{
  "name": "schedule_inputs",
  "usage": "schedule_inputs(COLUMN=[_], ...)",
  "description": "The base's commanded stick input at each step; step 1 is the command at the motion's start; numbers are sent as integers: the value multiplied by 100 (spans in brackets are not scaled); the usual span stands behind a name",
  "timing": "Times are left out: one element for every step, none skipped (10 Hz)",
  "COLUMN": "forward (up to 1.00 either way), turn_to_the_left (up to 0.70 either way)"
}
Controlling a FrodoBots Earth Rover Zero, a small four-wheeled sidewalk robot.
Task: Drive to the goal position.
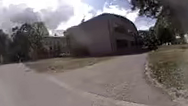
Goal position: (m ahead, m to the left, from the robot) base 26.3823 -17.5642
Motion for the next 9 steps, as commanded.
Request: schedule_inputs(forward=[85,85,85,85,85,85,85,85,85], turn_to_the_left=[-34,-34,-34,-34,-34,-34,-34,-34,-34])
